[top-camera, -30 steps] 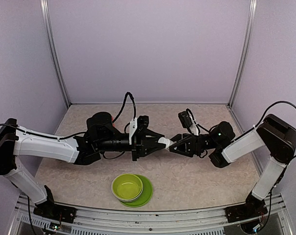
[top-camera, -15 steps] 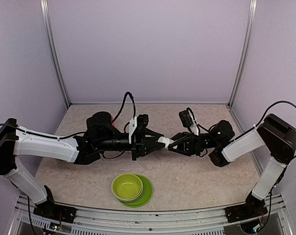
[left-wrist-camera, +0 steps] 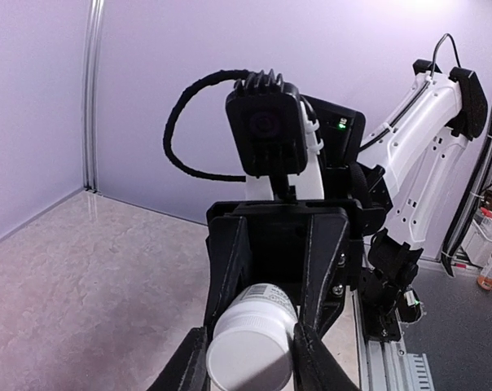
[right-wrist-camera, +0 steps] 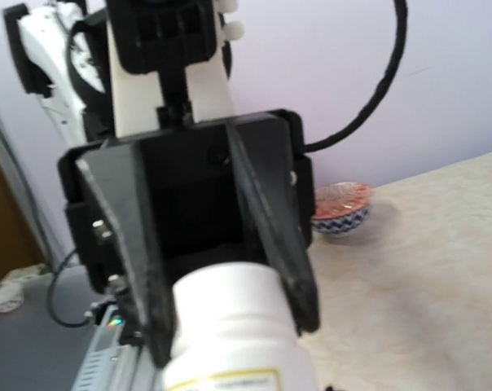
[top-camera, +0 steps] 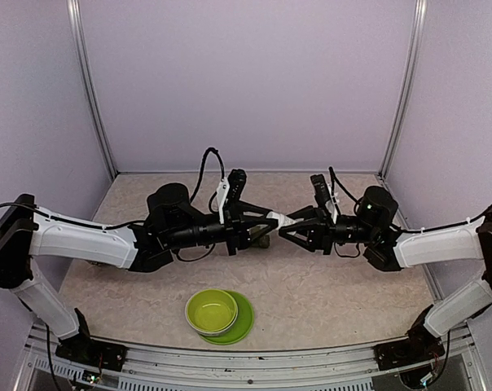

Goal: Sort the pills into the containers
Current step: Pass from the left arm to the right, then pass from the right arm to the left

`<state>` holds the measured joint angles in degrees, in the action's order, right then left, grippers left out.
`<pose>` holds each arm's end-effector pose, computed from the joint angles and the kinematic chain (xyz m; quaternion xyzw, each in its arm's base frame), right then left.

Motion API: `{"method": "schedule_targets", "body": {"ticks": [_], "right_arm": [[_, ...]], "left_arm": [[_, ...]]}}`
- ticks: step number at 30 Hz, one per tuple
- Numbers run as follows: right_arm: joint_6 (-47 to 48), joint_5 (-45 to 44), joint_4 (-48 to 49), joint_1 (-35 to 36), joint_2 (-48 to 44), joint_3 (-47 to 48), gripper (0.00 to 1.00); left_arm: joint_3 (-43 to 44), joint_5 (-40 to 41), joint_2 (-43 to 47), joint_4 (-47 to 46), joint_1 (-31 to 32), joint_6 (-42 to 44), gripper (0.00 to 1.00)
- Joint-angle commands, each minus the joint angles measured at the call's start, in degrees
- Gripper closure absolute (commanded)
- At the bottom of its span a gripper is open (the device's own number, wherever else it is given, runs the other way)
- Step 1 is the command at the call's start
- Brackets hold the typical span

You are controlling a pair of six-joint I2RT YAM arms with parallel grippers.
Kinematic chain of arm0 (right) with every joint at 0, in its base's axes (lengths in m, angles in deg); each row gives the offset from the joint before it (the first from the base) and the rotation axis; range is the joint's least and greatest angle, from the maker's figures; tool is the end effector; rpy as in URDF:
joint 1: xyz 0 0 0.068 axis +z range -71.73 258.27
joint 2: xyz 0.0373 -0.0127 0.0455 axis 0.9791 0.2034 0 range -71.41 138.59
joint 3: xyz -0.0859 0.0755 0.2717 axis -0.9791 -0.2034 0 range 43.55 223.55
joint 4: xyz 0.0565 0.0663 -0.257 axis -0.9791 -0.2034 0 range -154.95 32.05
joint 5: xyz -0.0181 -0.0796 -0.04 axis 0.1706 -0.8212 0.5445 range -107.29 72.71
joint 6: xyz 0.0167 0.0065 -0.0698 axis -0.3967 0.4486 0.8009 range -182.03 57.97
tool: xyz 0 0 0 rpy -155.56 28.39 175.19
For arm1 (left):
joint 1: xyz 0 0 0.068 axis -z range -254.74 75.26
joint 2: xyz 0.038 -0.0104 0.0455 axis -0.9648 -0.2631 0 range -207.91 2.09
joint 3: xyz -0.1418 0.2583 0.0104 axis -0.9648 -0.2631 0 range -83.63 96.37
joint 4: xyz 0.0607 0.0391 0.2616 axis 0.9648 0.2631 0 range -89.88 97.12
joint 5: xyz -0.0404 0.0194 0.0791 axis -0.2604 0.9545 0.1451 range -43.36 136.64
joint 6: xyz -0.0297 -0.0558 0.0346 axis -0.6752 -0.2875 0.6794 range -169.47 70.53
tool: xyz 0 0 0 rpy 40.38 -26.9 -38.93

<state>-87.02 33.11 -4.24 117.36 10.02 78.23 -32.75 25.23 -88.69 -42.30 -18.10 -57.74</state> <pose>0.2095 0.2295 0.2655 -0.3900 0.5561 0.5987 0.4245 0.1951 -0.3358 0.2880 0.4007 0.5648 -0.4893 0.5301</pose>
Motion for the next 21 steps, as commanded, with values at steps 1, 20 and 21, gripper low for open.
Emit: {"method": "schedule_targets", "body": {"ticks": [1,20,21], "right_arm": [[3.56,-5.21,-2.66,1.87,-1.62,-0.40,0.78],[-7.59,-12.31,9.13,7.22,-0.43,-4.31,0.80],[-8.24,-12.41,9.96,7.20,-0.13,-4.41,0.80]], "left_arm": [[0.87,1.34,-1.82,1.53,1.62,-2.33,0.61],[-2.26,-10.06,-2.52,-13.52,-0.31,-6.74,0.01],[-2.28,-10.89,-2.89,-14.29,-0.52,-7.53,0.01]]}}
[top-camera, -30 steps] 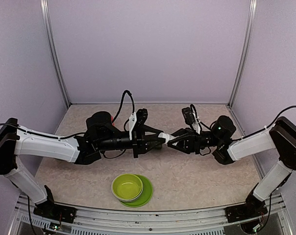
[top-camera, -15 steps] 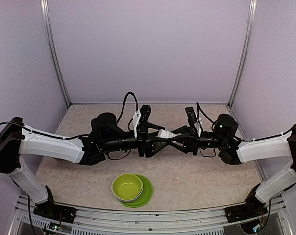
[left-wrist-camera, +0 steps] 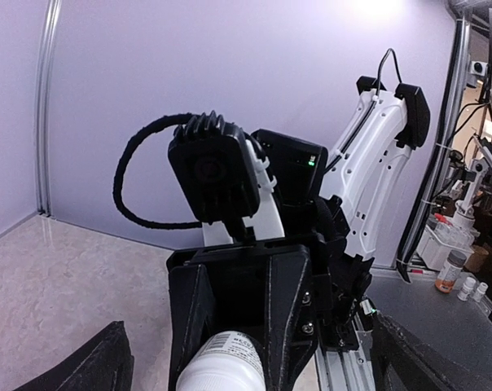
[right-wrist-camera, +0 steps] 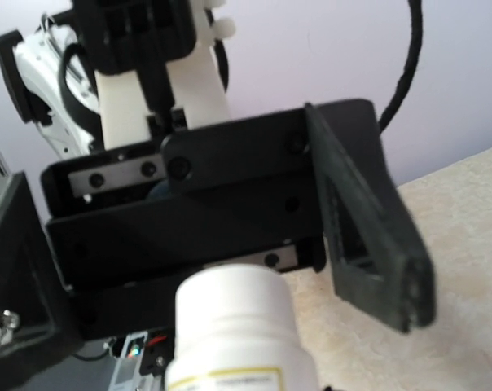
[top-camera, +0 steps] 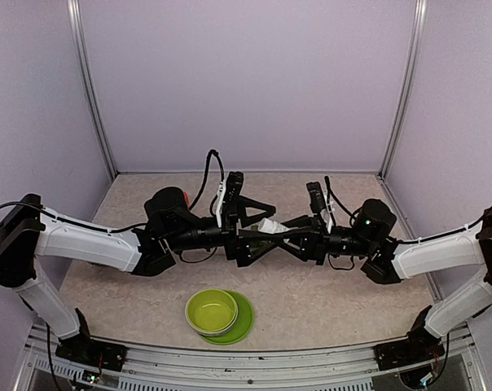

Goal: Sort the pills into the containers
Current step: Pass from the right arm to the left

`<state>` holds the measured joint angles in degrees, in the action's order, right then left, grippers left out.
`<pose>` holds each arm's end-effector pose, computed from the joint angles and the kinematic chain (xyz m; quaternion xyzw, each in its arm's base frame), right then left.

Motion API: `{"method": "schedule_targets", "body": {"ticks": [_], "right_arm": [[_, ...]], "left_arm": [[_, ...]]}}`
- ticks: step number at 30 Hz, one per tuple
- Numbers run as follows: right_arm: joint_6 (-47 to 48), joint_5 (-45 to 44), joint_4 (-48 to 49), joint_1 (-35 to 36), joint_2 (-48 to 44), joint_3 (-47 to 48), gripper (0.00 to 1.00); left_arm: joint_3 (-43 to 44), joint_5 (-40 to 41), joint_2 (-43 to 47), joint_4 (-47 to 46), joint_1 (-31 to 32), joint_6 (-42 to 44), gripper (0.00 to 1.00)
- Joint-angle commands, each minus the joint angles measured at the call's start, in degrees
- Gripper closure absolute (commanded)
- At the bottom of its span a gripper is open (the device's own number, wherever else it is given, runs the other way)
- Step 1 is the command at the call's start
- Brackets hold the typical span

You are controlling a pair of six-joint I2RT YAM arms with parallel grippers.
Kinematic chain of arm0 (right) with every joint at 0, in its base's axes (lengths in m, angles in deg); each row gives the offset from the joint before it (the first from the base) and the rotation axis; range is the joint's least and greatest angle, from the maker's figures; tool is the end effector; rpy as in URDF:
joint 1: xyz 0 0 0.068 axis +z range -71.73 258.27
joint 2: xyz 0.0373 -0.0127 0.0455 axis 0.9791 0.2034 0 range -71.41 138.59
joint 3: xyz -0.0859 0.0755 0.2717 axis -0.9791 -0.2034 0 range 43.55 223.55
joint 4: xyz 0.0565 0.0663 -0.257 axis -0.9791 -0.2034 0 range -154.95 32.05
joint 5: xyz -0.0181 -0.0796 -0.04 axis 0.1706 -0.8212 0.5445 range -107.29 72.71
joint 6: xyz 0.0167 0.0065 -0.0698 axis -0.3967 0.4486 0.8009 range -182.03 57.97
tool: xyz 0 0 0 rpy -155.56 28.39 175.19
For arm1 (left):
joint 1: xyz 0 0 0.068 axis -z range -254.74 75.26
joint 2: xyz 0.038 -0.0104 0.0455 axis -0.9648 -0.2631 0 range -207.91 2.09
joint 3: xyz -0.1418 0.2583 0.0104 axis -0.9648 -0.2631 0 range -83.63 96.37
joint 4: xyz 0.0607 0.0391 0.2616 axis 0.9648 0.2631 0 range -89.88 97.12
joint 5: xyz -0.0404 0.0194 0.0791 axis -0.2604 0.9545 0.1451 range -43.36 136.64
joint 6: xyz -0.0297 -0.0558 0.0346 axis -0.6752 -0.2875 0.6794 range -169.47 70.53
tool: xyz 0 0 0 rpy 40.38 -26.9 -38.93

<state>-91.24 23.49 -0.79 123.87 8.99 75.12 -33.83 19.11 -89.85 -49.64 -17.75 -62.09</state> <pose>0.1845 0.2441 0.2606 -0.3483 0.5691 0.6118 0.4249 0.1867 -0.3380 0.2899 0.4073 0.5247 -0.5459 0.5107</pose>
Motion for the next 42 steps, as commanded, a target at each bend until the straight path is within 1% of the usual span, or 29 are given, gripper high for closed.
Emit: {"method": "schedule_targets", "body": {"ticks": [1,7,11,15,20,22,24,29,31,34,38,42], "right_arm": [[-4.46,-2.80,7.10,0.74,1.33,-1.17,0.80],[-5.50,-2.15,8.88,1.15,2.85,-0.61,0.80],[-5.46,-2.86,8.73,1.11,3.09,-0.57,0.81],[-5.64,-3.40,9.05,1.15,3.16,-0.88,0.81],[-5.73,-2.34,9.24,1.11,3.34,-0.72,0.81],[-5.68,-2.05,9.08,1.15,3.23,-0.80,0.81],[-5.52,-2.08,8.95,1.08,2.95,-0.85,0.81],[-5.15,-1.97,8.32,1.08,2.42,-0.83,0.81],[-5.22,-1.80,8.31,1.14,2.42,-0.85,0.81],[-5.20,-1.59,8.38,1.15,2.54,-0.82,0.81],[-5.16,-1.14,8.32,1.14,2.66,-1.01,0.81],[-4.92,-1.13,8.33,1.12,2.56,-1.31,0.81]], "left_arm": [[-1.34,-5.87,-2.03,-7.79,-1.10,-3.88,0.01],[-1.50,-9.12,-2.93,-9.46,-1.83,-5.92,0.01],[-2.81,-11.31,-3.04,-13.69,-2.70,-8.14,0.01],[-3.32,-12.50,-3.49,-15.62,-3.49,-10.43,0.04],[-3.32,-11.06,-3.37,-13.96,-4.29,-10.12,0.19],[-2.87,-10.17,-3.18,-12.02,-4.43,-9.22,0.22],[-2.44,-9.64,-3.08,-10.14,-4.56,-8.74,0.28],[-1.83,-9.11,-3.41,-8.44,-4.50,-7.10,0.36],[-1.89,-8.99,-3.50,-8.65,-4.47,-7.08,0.46],[-2.10,-8.64,-3.66,-9.31,-4.52,-7.34,0.58],[-2.08,-8.84,-3.90,-10.24,-4.61,-7.94,0.66],[-1.99,-9.03,-4.02,-10.46,-4.70,-8.21,0.82]]}}
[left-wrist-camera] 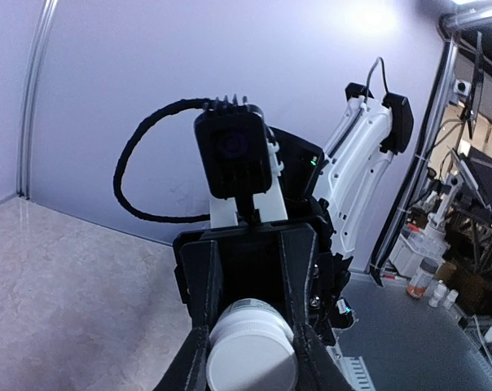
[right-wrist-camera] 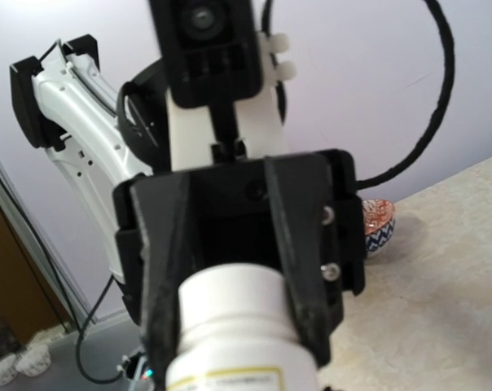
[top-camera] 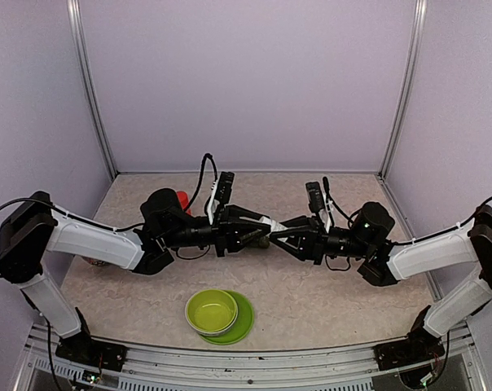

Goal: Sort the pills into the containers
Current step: Pass from the right arm to the left

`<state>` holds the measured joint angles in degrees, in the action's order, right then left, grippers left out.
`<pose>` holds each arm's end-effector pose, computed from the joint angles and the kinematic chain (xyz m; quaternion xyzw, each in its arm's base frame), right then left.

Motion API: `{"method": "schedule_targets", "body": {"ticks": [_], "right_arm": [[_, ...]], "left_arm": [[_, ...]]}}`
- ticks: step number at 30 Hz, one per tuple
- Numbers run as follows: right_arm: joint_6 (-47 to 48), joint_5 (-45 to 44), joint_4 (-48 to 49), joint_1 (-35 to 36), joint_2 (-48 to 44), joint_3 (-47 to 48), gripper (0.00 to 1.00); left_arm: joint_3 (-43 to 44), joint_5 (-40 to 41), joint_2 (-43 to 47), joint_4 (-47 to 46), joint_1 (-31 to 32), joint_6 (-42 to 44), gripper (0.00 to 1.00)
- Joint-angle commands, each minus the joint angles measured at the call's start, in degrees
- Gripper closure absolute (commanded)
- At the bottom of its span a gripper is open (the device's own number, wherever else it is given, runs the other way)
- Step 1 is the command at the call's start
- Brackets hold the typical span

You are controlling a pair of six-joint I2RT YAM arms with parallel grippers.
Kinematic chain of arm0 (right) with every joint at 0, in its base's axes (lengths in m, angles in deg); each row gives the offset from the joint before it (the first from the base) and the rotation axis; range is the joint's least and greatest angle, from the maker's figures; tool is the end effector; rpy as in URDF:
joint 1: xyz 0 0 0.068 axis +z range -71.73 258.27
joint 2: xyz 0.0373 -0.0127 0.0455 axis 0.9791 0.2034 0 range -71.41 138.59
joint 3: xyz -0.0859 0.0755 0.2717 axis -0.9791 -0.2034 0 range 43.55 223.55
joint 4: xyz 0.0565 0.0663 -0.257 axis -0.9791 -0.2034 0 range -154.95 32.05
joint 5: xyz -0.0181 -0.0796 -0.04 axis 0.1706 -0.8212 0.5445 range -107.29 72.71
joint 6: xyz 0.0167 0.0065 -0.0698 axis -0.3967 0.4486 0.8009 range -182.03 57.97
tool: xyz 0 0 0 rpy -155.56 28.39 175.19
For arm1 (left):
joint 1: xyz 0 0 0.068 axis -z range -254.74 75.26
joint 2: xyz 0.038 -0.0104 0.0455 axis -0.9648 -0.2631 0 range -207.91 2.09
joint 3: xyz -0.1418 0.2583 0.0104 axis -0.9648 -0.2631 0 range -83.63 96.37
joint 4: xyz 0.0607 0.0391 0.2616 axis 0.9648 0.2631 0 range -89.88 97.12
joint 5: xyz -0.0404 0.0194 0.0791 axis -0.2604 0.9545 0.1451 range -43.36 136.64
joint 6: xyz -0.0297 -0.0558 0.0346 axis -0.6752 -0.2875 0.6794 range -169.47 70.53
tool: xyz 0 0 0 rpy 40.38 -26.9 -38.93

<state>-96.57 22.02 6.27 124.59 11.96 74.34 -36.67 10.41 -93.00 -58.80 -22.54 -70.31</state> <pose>0.1850 0.2485 0.2560 -0.3204 0.5651 0.6352 0.4178 0.2054 -0.3223 0.2717 0.3944 0.5186 -0.5951 0.4705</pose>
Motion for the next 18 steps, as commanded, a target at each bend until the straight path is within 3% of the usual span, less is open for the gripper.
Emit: {"method": "schedule_targets", "body": {"ticks": [1,6,9,12,18], "right_arm": [[0.37,0.40,1.40,0.42,-0.43,-0.64,0.80],[0.08,1.01,1.32,0.36,-0.41,-0.33,0.74],[-0.53,1.54,1.85,0.33,-0.42,0.03,0.54],[-0.98,1.59,2.25,0.14,-0.41,0.31,0.44],[-1.82,1.88,3.01,-0.39,0.11,0.56,0.43]], "left_arm": [[0.85,-0.41,-0.78,-1.29,0.13,-0.01,0.87],[1.16,-0.05,-0.63,0.11,0.26,0.70,0.98],[1.28,-0.15,-0.57,0.16,0.35,0.66,0.98],[1.26,-0.24,-0.70,0.12,0.43,0.54,0.97],[1.04,-0.81,-0.63,0.03,0.62,0.43,0.97]]}}
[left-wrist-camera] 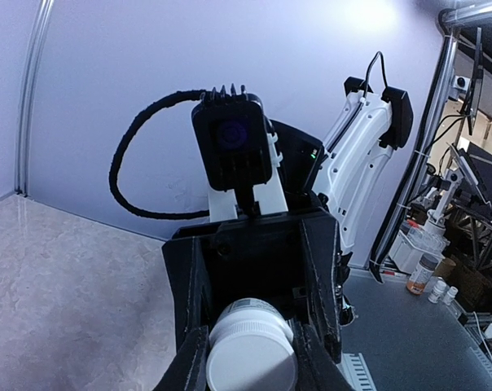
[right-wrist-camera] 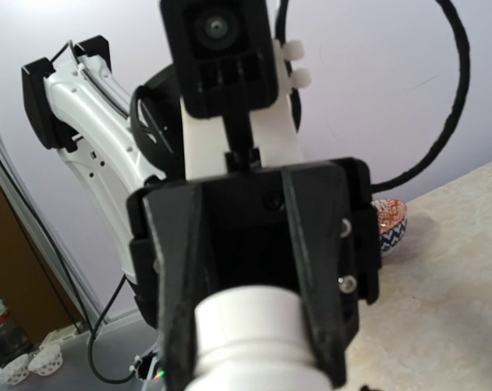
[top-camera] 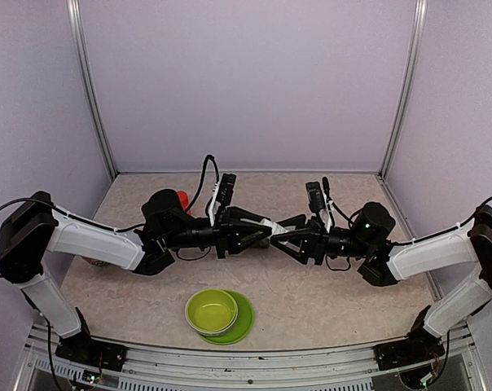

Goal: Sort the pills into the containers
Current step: Pass from the right arm to the left, then pass from the left arm to the right

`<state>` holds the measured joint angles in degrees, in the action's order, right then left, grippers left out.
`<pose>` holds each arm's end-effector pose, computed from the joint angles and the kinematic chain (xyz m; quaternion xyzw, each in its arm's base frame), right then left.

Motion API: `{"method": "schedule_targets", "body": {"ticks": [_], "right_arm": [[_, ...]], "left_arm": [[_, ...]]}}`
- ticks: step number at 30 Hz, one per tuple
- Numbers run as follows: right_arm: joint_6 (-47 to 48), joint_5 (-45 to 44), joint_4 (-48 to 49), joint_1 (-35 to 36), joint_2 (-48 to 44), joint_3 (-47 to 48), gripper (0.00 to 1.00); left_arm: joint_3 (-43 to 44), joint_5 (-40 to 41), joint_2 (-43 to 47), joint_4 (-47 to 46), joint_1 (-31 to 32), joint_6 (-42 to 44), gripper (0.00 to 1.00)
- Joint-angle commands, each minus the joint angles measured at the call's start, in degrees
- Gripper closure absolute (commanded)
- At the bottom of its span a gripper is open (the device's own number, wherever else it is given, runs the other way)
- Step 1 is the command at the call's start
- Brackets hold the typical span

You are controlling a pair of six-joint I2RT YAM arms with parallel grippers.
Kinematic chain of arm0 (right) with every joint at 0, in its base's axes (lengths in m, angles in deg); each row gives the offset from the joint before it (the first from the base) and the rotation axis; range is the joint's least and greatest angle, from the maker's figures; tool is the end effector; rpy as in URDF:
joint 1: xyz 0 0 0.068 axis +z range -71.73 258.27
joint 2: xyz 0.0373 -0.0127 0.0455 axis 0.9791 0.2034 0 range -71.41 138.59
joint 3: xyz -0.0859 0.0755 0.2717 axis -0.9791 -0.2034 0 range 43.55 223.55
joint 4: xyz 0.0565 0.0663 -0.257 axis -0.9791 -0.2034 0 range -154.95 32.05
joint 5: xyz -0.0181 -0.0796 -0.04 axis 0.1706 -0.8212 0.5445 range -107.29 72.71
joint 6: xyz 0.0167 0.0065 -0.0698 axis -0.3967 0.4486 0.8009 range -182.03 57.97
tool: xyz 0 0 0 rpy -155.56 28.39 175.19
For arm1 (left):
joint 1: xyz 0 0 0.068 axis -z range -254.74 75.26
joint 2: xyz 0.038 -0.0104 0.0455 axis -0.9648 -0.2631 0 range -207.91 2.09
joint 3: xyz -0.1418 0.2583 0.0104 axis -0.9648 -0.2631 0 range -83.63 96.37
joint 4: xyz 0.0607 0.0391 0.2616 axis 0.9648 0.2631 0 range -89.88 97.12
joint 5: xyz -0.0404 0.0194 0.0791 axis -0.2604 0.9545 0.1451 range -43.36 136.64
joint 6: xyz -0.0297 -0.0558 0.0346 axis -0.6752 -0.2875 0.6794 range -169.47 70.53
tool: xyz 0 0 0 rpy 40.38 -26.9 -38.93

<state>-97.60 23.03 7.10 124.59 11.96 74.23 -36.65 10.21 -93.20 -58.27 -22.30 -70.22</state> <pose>0.1835 0.2482 0.2569 -0.3225 0.5607 0.6425 0.4108 0.2044 -0.3238 0.2694 0.3971 0.5215 -0.5952 0.4649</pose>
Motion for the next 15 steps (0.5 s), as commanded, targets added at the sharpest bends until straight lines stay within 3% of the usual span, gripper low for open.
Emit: {"method": "schedule_targets", "body": {"ticks": [1,6,15], "right_arm": [[-0.81,0.59,2.32,-0.48,0.06,0.51,0.43],[-0.81,0.00,2.62,-1.07,-0.29,-0.28,0.46],[-1.59,1.16,4.14,-1.12,0.81,-0.63,0.66]], "left_arm": [[1.01,-0.70,-0.36,-0.51,0.38,0.32,0.97],[0.60,-0.68,-0.04,-0.80,0.38,0.44,0.97],[0.23,-0.20,-0.16,-1.94,0.29,-0.03,0.96]]}}
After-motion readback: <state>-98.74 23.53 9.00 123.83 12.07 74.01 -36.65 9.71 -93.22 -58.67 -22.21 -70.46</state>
